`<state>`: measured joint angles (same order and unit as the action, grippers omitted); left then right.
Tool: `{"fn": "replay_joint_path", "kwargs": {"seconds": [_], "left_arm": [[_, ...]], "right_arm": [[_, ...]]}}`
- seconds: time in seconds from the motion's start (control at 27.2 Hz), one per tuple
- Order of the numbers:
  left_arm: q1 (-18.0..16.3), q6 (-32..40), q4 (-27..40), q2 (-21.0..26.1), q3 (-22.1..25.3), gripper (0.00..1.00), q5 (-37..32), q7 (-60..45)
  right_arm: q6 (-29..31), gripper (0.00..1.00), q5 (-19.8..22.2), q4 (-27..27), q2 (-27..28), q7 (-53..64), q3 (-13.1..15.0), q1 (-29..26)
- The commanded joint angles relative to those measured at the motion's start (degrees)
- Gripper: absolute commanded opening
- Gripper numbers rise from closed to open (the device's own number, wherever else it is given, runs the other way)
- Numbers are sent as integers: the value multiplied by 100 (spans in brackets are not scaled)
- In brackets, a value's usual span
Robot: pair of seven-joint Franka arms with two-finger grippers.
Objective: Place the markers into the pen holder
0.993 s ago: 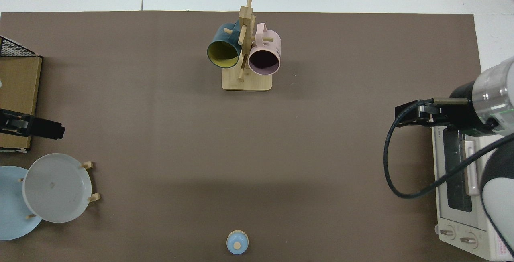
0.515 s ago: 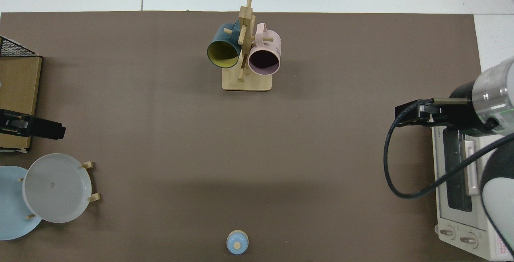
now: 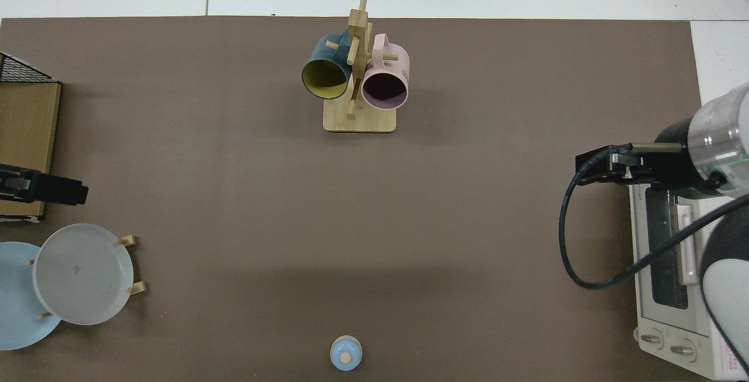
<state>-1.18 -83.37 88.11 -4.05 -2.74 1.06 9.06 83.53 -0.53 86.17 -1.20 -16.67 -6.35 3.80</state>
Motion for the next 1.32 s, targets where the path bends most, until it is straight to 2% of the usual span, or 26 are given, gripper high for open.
{"fn": "replay_joint_path", "kwargs": {"seconds": [0.0,0.29,0.48,1.29], "left_arm": [[-13,-109,-118,53,28,100,87,-167],[-22,-170,-145,79,28,100,114,-194],[-22,-48,-505,317,28,100,96,-308],[-31,172,-628,334,2,100,43,-370]], "right_arm": [[50,100,-52,154,-126,-82,-59,-90],[50,100,-52,154,-126,-82,-59,-90],[50,100,-52,154,-126,-82,-59,-90],[50,100,-52,154,-126,-82,-59,-90]]}}
